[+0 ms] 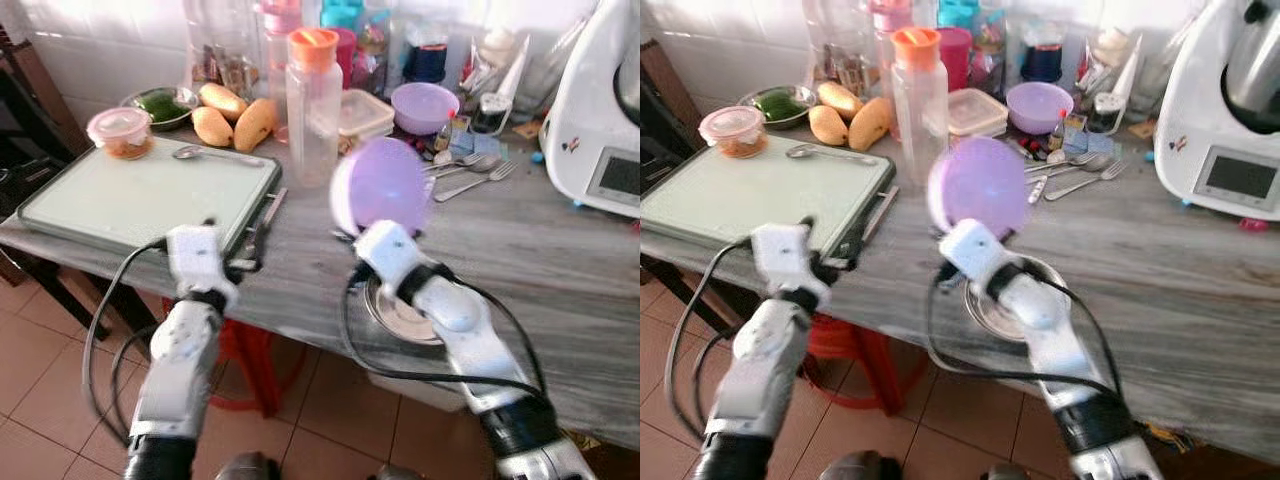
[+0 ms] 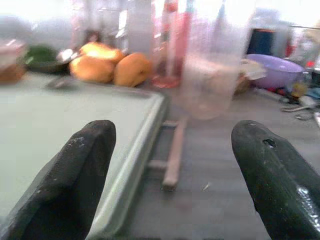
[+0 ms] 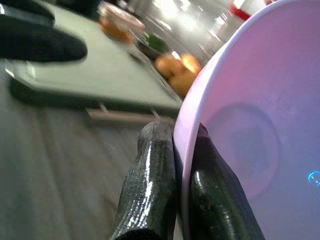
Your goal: Setting the table
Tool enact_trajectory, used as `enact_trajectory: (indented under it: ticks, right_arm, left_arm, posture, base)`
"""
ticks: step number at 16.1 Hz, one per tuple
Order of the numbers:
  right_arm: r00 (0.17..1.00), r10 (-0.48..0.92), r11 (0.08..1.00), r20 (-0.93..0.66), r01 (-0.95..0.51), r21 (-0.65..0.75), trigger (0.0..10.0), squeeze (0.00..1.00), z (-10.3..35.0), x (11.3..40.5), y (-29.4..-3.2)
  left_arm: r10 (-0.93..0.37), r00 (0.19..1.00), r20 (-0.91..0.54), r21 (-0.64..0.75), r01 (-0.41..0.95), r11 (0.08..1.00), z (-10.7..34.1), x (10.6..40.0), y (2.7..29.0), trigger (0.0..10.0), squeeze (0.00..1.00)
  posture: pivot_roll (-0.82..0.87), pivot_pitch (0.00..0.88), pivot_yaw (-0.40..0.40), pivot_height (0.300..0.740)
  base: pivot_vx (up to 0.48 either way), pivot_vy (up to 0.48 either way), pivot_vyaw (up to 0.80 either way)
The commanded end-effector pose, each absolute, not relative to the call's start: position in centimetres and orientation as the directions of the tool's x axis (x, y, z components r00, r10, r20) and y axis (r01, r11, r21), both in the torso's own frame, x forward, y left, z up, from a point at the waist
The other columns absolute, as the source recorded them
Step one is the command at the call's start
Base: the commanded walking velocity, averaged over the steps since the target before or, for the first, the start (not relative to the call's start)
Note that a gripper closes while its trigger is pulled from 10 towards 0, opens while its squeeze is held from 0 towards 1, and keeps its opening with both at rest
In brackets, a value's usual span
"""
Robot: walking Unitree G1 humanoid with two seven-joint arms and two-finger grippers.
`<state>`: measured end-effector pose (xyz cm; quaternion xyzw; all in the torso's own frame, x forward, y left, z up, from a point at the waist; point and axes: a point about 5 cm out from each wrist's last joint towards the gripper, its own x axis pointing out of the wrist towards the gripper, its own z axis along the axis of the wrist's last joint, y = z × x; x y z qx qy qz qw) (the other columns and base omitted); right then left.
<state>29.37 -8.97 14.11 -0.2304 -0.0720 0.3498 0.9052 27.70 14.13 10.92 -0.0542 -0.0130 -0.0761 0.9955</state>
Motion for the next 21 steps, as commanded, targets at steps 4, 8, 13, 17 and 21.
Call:
enact_trajectory:
  ticks: [4,8,13,17,21]
  right_arm:
    - [0.66,0.725,0.528,-0.198,-0.716,-0.457,10.0,0.0,12.8,30.0,-8.7]
    - [0.65,0.698,0.493,-0.301,-0.741,-0.457,10.0,0.0,12.1,30.8,-10.2]
    - [0.645,0.678,0.476,-0.352,-0.751,-0.458,10.0,0.0,11.6,31.1,-11.4]
    - [0.646,0.667,0.462,-0.372,-0.75,-0.473,10.0,0.04,11.0,31.1,-11.9]
    - [0.662,0.651,0.47,-0.372,-0.736,-0.488,10.0,1.0,10.8,31.3,-12.3]
  left_arm:
    - [-0.163,0.986,0.032,-0.117,0.166,0.979,11.2,27.5,13.6,10.0,0.0]
    - [-0.176,0.984,0.005,-0.13,0.175,0.976,11.0,27.3,13.4,10.0,0.0]
    - [-0.192,0.98,-0.044,-0.137,0.185,0.973,10.4,27.2,13.3,10.0,0.0]
    - [-0.196,0.979,-0.063,-0.137,0.186,0.973,10.3,27.1,13.3,10.0,0.0]
    - [-0.198,0.977,-0.074,-0.134,0.187,0.973,10.2,27.2,13.3,10.0,0.0]
  posture:
    - [-0.01,0.0,0.013,0.74]
    - [-0.01,0.0,0.012,0.74]
    - [0.0,0.0,0.015,0.74]
    - [0.0,0.0,0.017,0.74]
    - [0.0,0.0,0.019,0.74]
  base:
    - [0.0,0.0,0.0]
    - [0.0,0.0,0.0]
    - [0.0,0.0,0.0]
    - [0.0,0.0,0.0]
    - [0.0,0.0,0.0]
